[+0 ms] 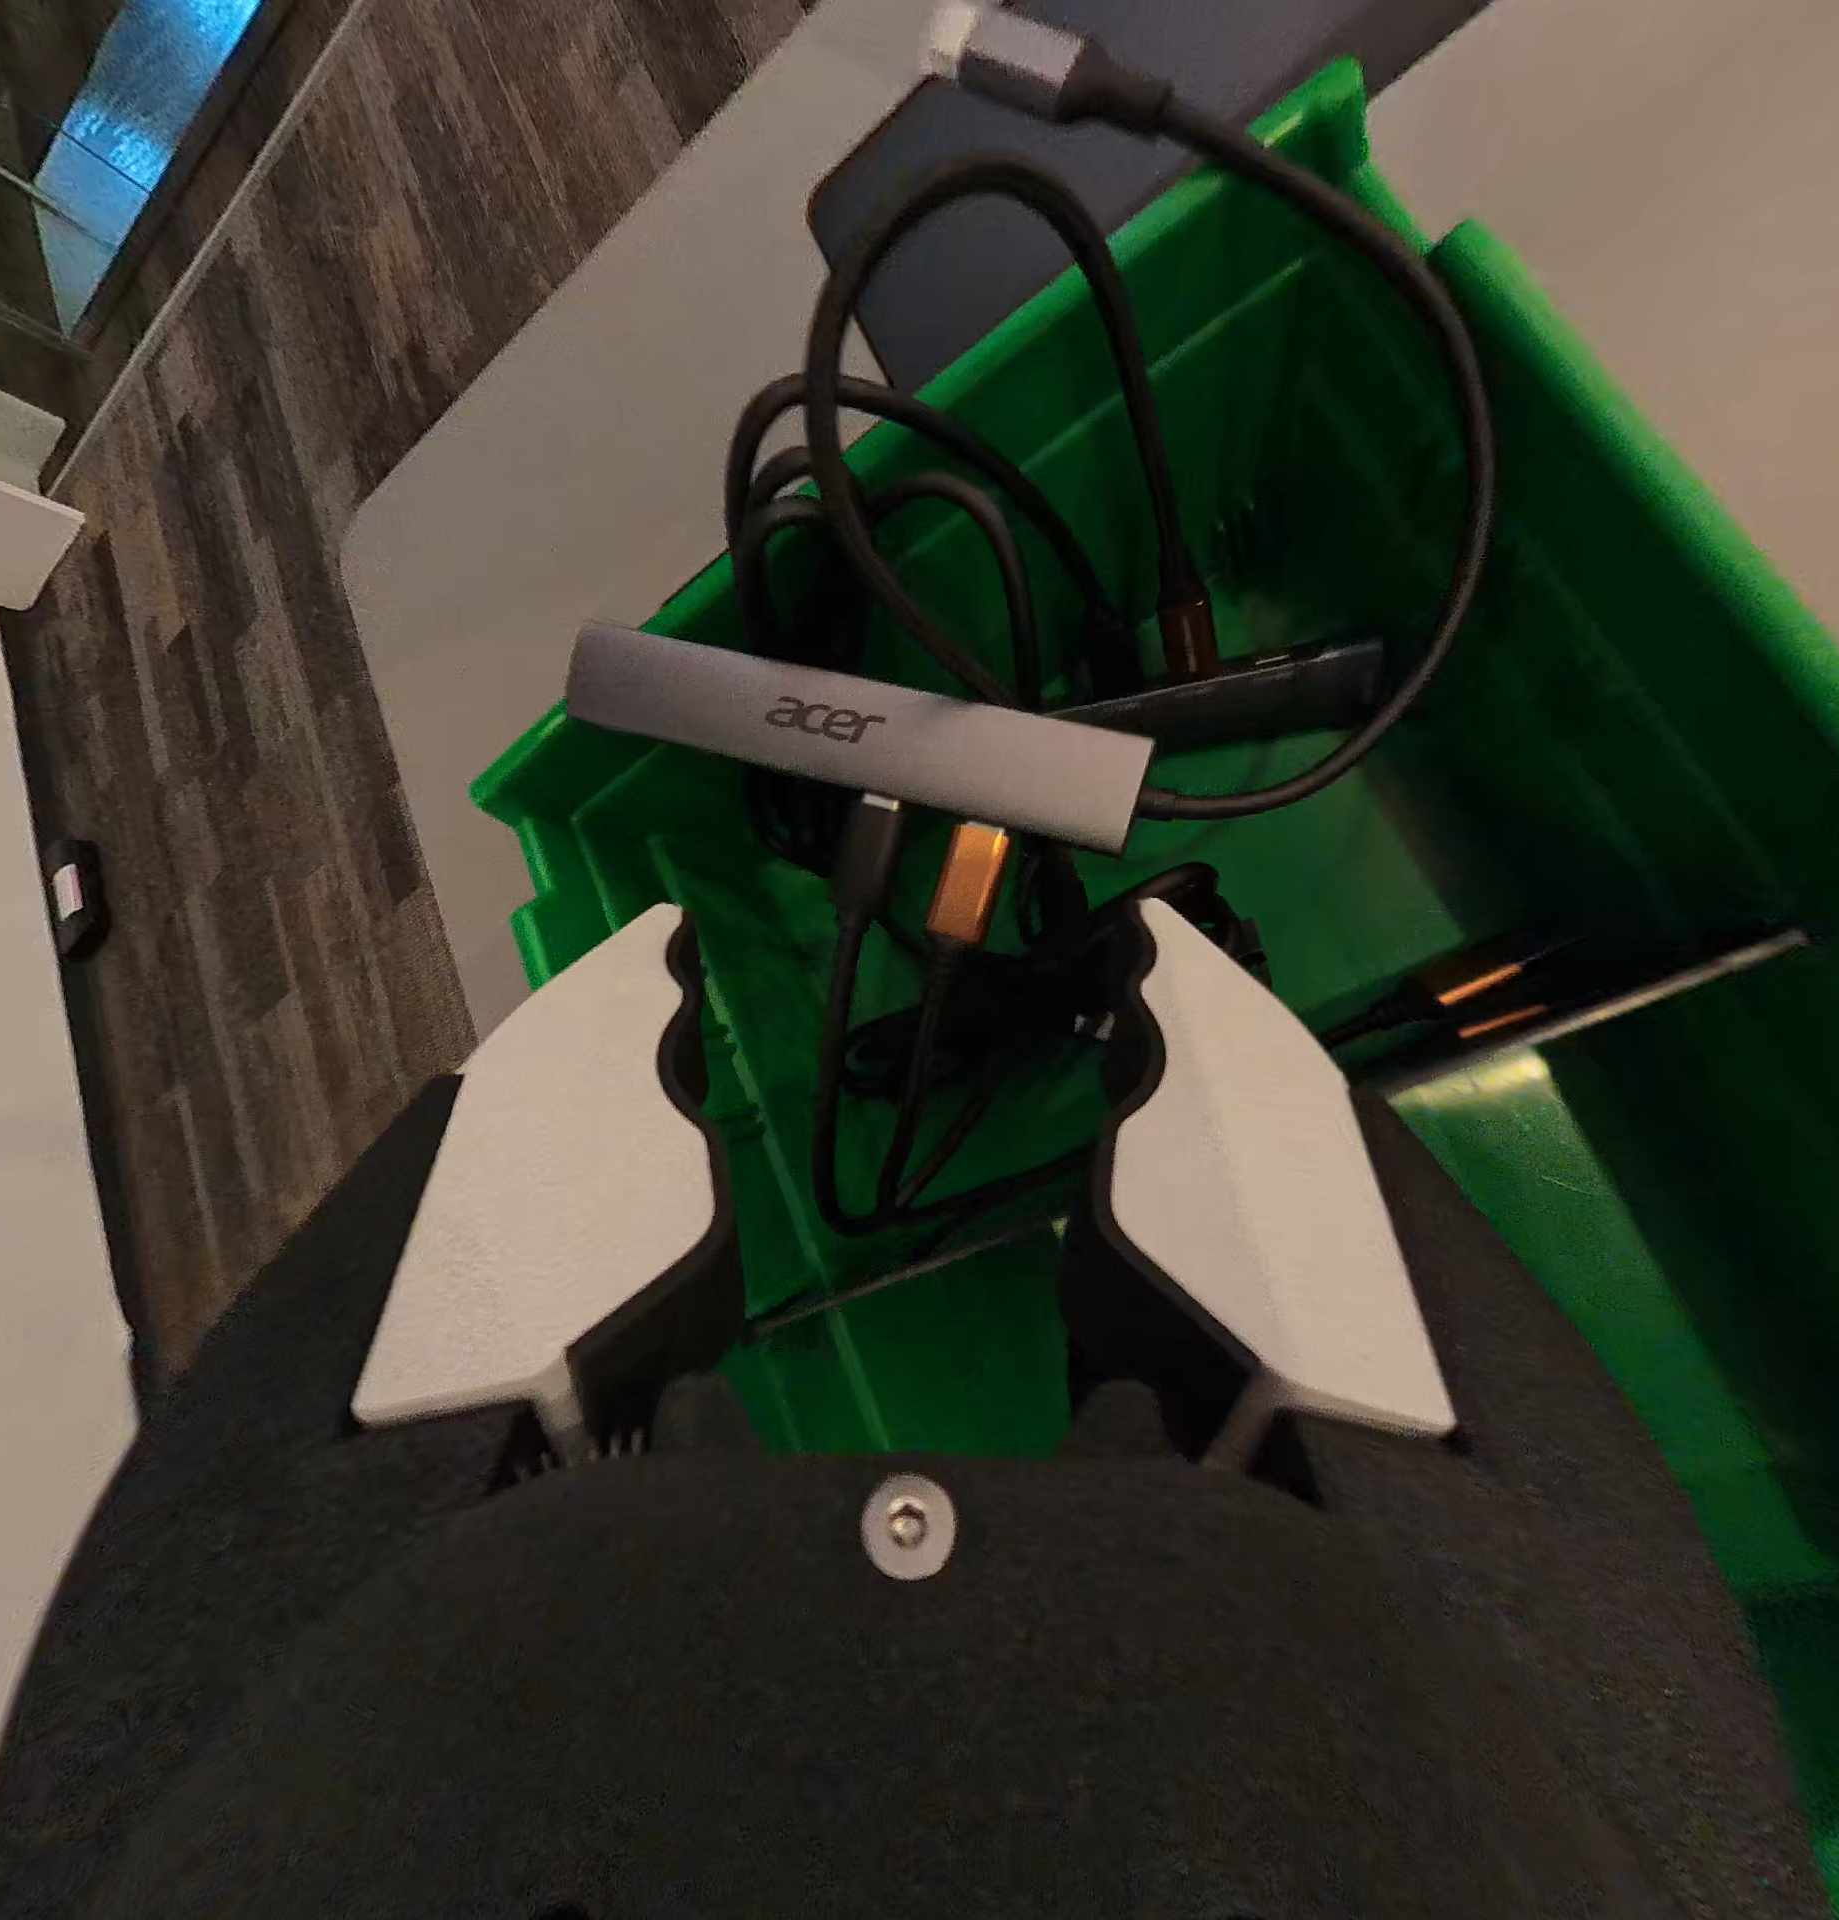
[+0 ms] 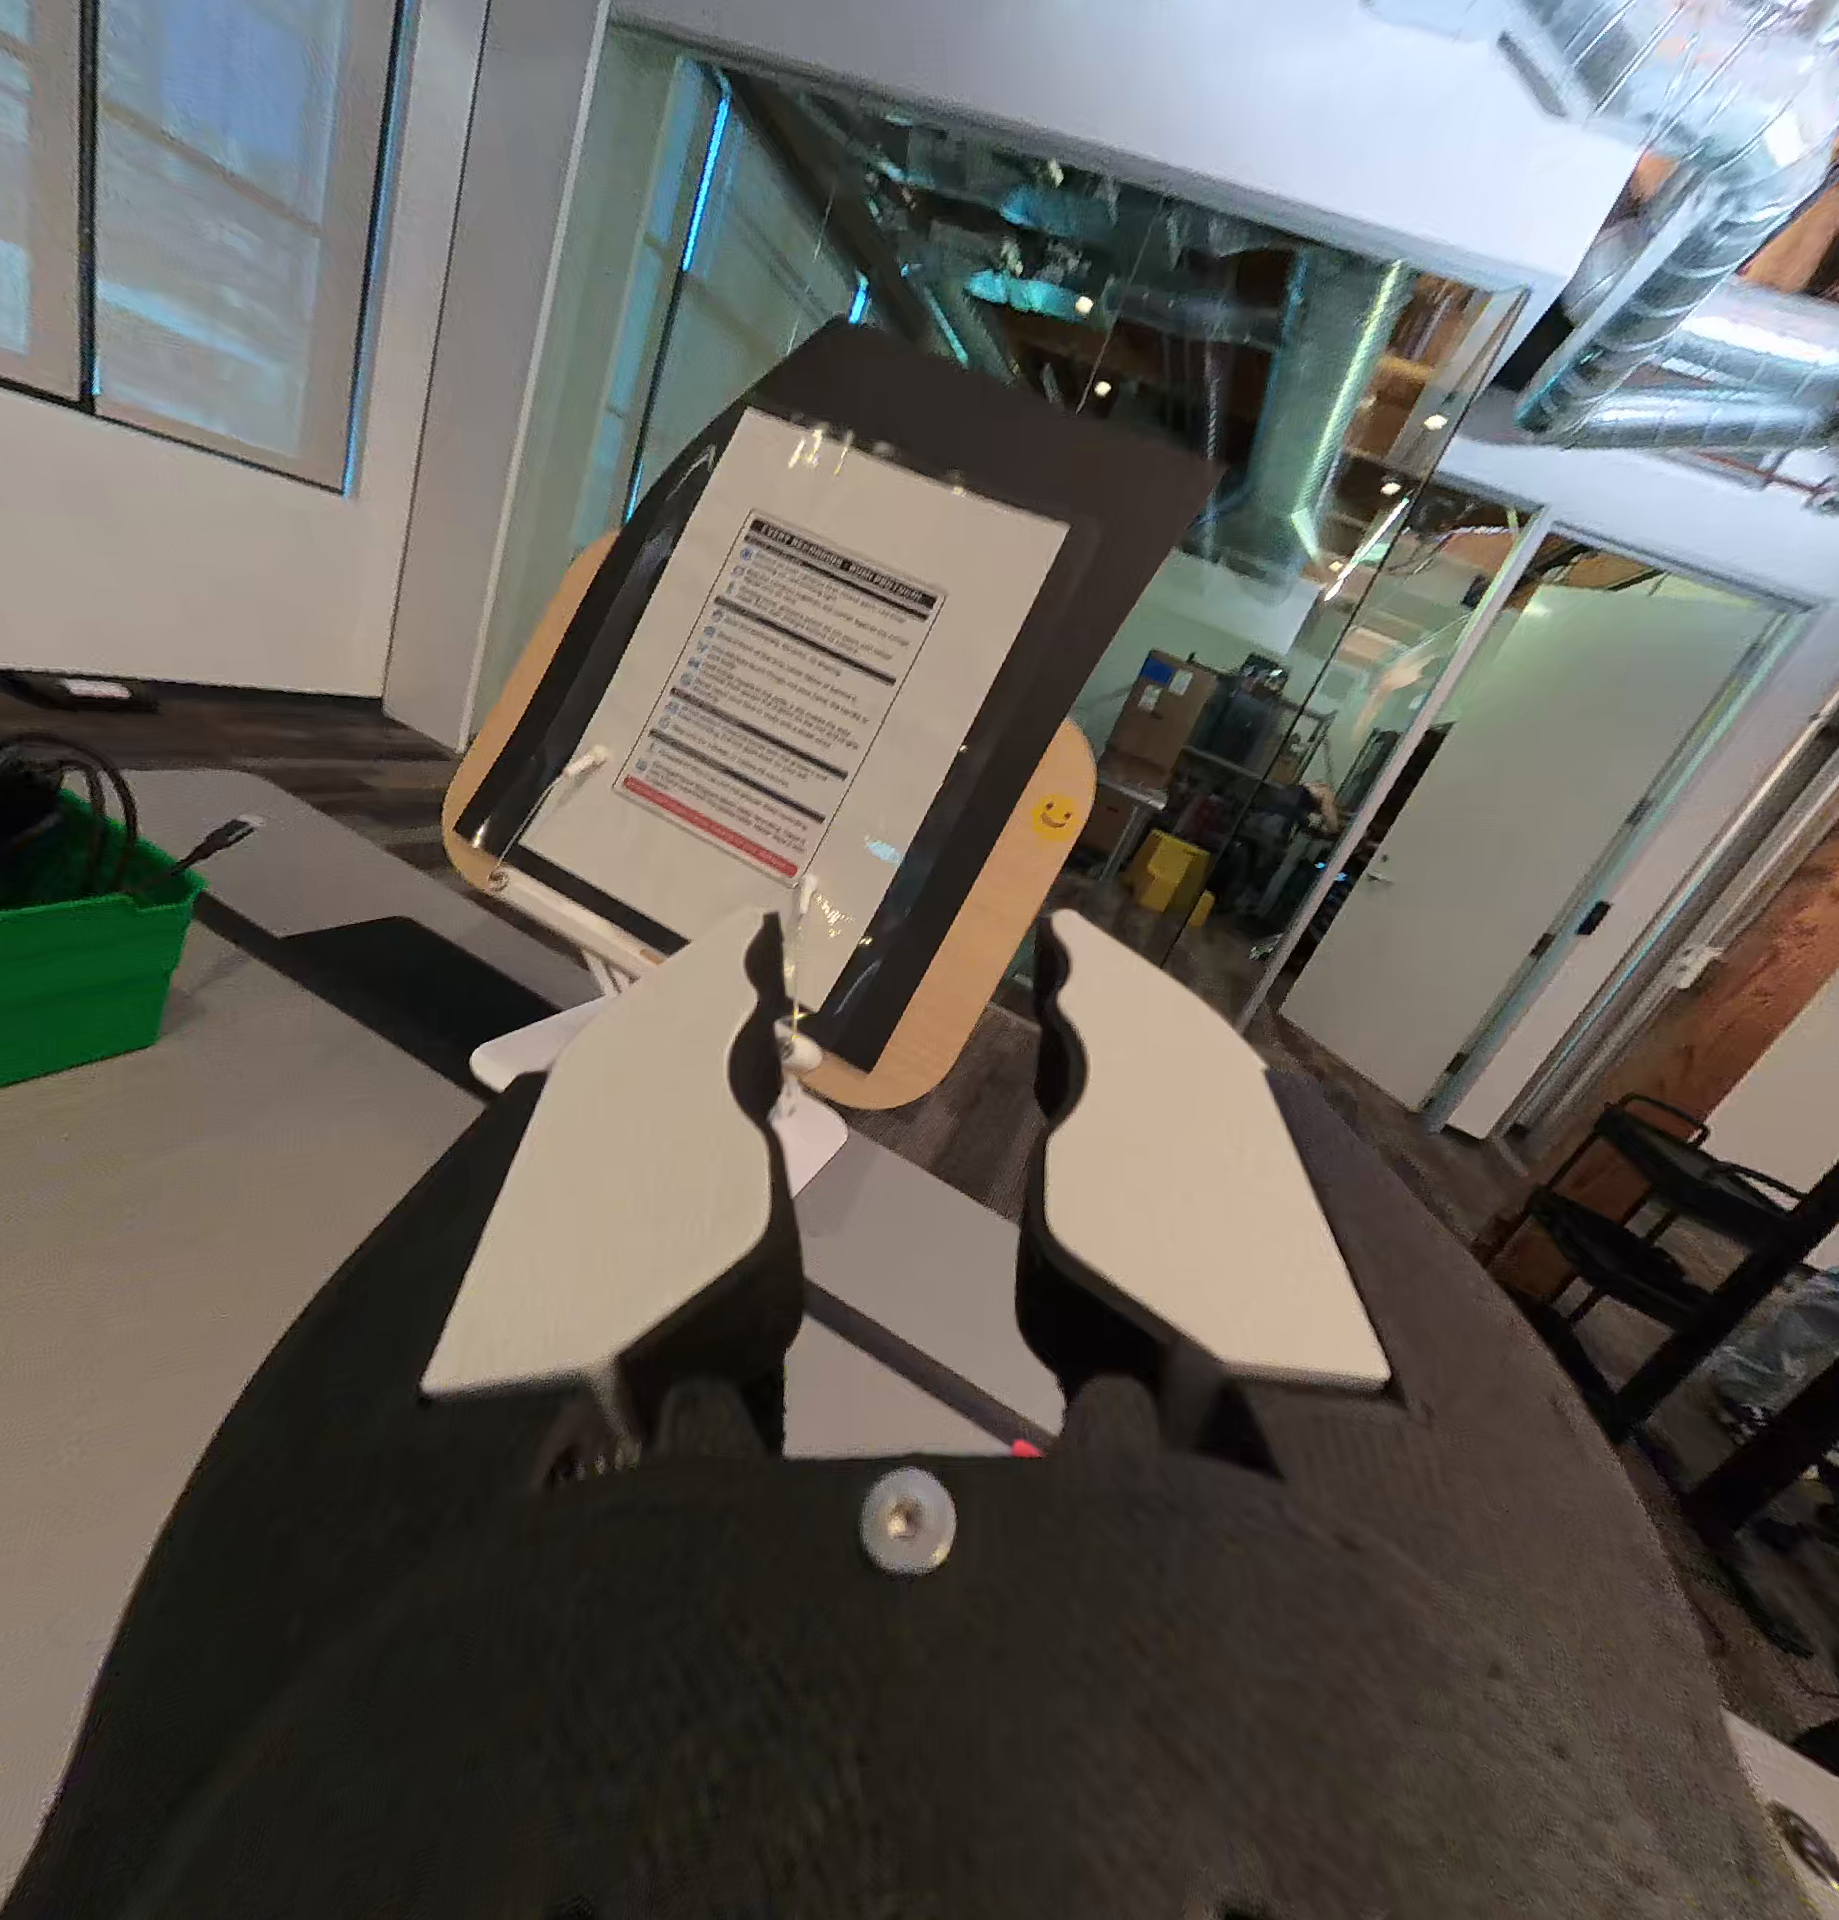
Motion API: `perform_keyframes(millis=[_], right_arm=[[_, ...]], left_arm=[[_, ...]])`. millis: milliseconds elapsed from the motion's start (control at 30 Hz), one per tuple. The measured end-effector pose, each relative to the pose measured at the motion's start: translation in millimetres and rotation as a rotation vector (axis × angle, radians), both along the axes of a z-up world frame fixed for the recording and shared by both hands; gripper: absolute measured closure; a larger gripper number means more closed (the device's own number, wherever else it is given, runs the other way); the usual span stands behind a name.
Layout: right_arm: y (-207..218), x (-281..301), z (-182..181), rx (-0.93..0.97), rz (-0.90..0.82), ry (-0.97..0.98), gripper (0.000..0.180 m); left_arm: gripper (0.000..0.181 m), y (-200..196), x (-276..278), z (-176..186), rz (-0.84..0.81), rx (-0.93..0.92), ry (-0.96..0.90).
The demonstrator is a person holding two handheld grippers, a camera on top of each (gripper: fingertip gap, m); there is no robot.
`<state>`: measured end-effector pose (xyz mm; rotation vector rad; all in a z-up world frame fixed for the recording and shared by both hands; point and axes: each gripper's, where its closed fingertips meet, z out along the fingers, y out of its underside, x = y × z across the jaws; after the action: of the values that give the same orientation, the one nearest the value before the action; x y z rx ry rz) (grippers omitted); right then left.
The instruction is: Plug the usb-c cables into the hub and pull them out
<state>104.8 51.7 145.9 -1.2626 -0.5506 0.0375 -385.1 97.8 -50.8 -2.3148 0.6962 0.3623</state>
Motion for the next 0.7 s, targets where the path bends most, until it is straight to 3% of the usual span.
perform_keyframes(millis=[133,300,400,467,567,700], right_arm=[[8.9,-5.2,-12.3,-0.022,-0.019,-0.068,0.133],[10.0,-12.5,-14.6,-0.021,-0.004,-0.086,0.134],[9.8,-15.2,-14.2,-0.025,0.014,-0.074,0.134],[8.9,-15.0,-12.7,-0.018,0.012,-0.073,0.134],[6.0,-15.5,-9.6,-0.008,0.016,-0.071,0.135],[3.3,-17.1,-6.0,0.008,0.022,-0.069,0.137]], left_arm=[[0.107,8.3,-7.1,-14.8,0.031,-0.034,0.091],[0.124,14.3,-16.4,-20.7,0.079,-0.043,0.157],[0.148,13.7,-13.9,-27.8,0.044,-0.074,0.19],[0.149,13.7,-14.4,-29.0,0.032,-0.08,0.226],[0.15,10.1,-15.2,-16.5,0.038,-0.066,0.258],[0.156,6.6,-12.3,26.0,0.056,0.071,0.278]])
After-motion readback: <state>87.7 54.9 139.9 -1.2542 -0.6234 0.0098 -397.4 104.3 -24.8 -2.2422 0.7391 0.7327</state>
